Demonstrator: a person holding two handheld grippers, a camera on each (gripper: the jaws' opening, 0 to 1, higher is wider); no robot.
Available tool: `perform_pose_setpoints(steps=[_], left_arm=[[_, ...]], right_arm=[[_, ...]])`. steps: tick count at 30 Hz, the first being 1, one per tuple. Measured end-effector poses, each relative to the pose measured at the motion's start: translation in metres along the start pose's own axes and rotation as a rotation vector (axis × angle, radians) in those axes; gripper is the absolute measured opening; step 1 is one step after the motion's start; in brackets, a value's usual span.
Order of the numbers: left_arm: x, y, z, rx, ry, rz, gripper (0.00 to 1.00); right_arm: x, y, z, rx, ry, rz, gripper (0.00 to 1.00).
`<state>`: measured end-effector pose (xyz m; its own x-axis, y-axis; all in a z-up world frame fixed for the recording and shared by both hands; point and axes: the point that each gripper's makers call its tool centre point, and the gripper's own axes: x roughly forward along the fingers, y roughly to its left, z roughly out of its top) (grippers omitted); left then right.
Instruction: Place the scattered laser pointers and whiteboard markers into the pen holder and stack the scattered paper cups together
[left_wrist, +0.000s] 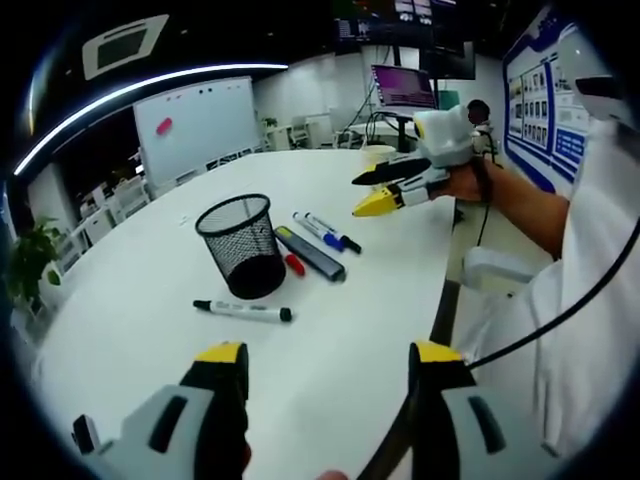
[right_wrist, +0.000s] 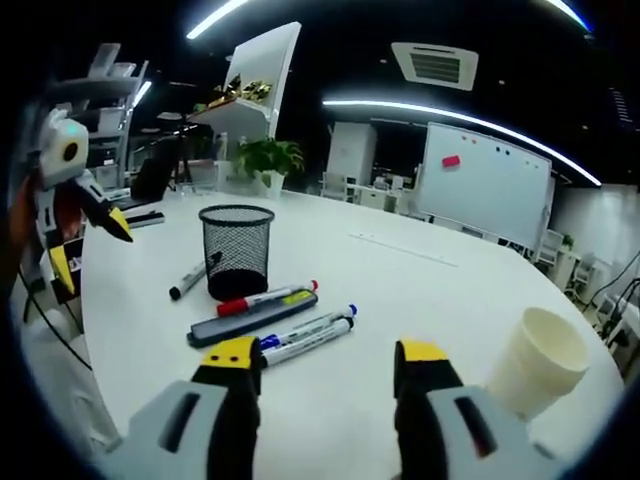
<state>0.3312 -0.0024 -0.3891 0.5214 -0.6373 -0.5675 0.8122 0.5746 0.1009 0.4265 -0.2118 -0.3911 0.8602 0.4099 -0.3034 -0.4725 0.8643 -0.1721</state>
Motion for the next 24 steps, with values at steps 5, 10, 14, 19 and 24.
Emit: perform_pose_setpoints(steps=[5,10,14,19,24], left_arm=[[-0.0002,0.0003,-0.0006,-0.001,0.002,0.001,0.66],[-0.0002,0.0001,-0.0009,-0.002,0.001,0.001,0.66],[-0.0005,0.0000,-0.0015,0.001,0.003,0.000,0.66],[-0.0009,0.0012,-0.0014,-0.003,0.001,0.004,0.66],[-0.0005,0.0000,-0.0030,0.002,0.007,0.000,0.66]], right_arm=[[0.0004,0.0008,-0.0022,-0.003,0.007,0.003,0.54],[0.0018,0.0044,-0.0019,0.000,0.005,0.009,0.54],[0.0029,0.0056,-0.0029,0.000,0.008,0.012,0.54],[0.0038,0.0079,-0.0038,0.001,0.012,0.013,0.54],[0.0039,0.0088,-0.0053,-0.003,0.020,0.013,0.54]])
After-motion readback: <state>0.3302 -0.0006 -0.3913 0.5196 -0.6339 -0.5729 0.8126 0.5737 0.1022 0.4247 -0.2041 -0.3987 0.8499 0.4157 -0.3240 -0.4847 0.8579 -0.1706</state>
